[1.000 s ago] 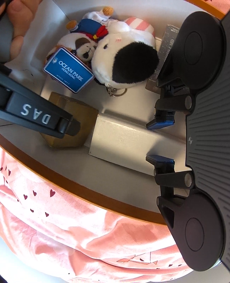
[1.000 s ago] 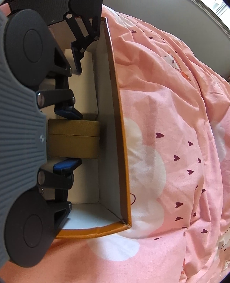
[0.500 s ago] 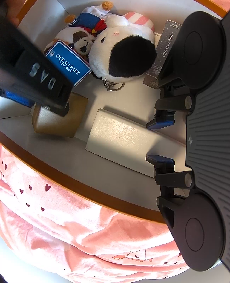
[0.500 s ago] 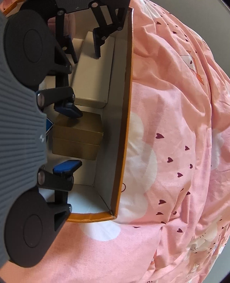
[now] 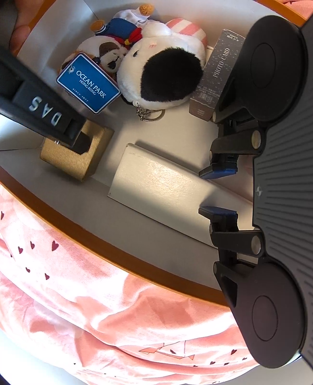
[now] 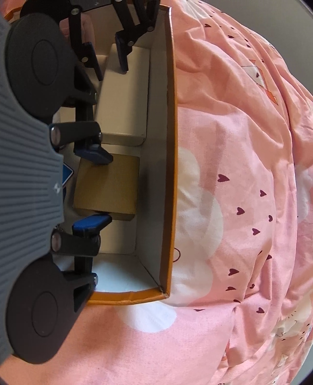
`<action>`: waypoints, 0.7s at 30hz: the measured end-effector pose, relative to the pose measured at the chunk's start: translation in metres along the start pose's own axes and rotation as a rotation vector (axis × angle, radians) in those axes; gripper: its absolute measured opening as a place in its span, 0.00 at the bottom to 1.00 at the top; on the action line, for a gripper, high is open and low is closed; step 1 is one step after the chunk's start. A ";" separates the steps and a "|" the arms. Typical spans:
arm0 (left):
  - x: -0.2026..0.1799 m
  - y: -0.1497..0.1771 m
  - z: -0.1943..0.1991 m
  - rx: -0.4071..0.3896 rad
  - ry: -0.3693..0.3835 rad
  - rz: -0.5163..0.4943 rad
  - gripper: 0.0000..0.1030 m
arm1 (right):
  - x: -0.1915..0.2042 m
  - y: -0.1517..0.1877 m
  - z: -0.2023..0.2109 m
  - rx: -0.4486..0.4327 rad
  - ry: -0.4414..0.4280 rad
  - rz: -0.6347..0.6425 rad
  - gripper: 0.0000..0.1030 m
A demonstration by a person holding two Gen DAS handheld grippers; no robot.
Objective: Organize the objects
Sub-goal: 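Open both tools to release the case and cardboard box, then withdraw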
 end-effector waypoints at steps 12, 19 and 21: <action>0.009 -0.010 0.003 0.008 -0.016 0.005 0.28 | 0.011 -0.003 -0.003 -0.027 -0.110 0.004 0.37; 0.011 -0.014 0.018 -0.005 -0.036 0.037 0.28 | 0.011 0.008 0.022 -0.116 -0.041 0.060 0.37; 0.007 -0.014 0.026 -0.018 -0.038 0.038 0.28 | 0.012 0.016 0.034 -0.139 -0.027 0.081 0.37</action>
Point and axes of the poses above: each gripper's, at about its wrist camera, not at the fingertips, and z roughly against the way its jaws point, x to its left, y to its underside, the point moved 6 cm from there along -z, roughly the way its jaws point, and after that the axes turned 10 degrees about x, right-handed, at the moved point
